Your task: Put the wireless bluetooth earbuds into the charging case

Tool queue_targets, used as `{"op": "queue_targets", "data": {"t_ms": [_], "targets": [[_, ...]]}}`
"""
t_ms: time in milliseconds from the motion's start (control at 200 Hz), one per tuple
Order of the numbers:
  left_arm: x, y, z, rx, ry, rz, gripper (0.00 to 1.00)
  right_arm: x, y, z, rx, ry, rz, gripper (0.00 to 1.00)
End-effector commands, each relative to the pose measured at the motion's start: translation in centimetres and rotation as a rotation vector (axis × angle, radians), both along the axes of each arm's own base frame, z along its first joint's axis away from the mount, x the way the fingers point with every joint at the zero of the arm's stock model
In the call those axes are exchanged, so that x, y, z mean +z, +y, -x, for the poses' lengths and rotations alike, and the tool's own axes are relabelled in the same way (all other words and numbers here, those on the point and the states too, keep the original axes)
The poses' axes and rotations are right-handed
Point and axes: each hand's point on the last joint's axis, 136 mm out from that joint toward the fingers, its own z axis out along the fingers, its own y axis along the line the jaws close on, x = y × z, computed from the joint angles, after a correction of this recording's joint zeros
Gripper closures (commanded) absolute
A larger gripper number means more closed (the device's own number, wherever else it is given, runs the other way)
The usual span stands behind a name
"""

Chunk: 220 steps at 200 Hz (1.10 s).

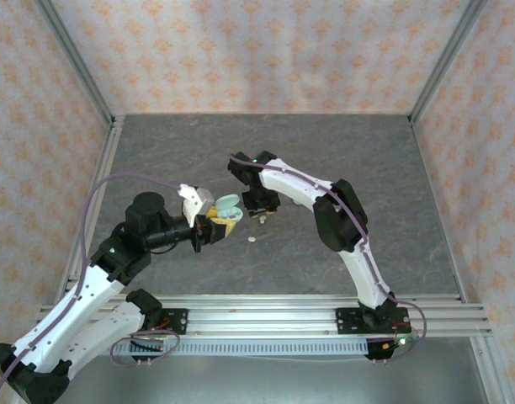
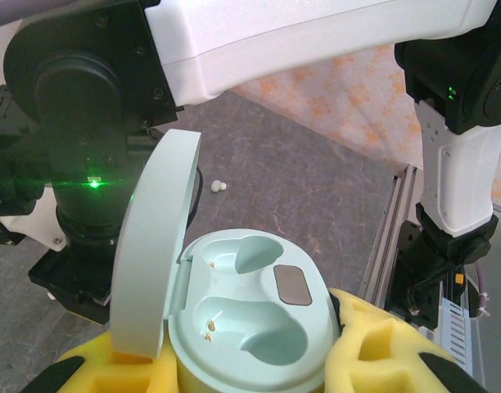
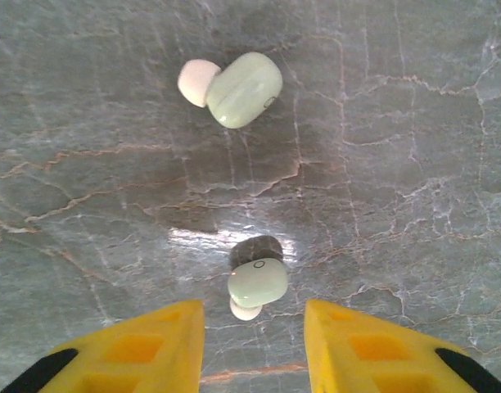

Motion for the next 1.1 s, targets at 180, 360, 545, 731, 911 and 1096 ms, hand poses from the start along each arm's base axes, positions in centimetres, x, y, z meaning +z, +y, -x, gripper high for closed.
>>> {"op": "queue_targets", "data": {"t_ms": [180,360,545,731,911,1096], "targets": [[0.1,0.4,-0.2,0.016,-0.032,-0.021,1.0,0.0,-0.1,-0.1,-0.097,-0.018,-0.022,0.63],[-0.1,0.5,0.0,0.011,-0.025,-0.036,1.0,-0.2,-0.5,0.0,-0.14,-0.026,-0.013,0.59],[-0.1,0.6,0.1,0.012,-0.028,-0.038,1.0,-0.2,-0.3,-0.1,-0.17,-0.031,-0.047,0.61],[0.1,0.7,0.3,0.009,-0.031,-0.046,1.0,-0.5,0.0,-0.2,-0.18,-0.035,-0.068,0.61],[0.0,1.0,0.5,0.015,-0.033,-0.049,1.0,-0.6,0.6,-0.4,-0.174,-0.038,-0.092,0.61],[0.0,1.1,0.6,0.019,-0.034,-0.054,1.0,0.0,1.3,-0.7,-0.161,-0.05,-0.116,0.62]]}}
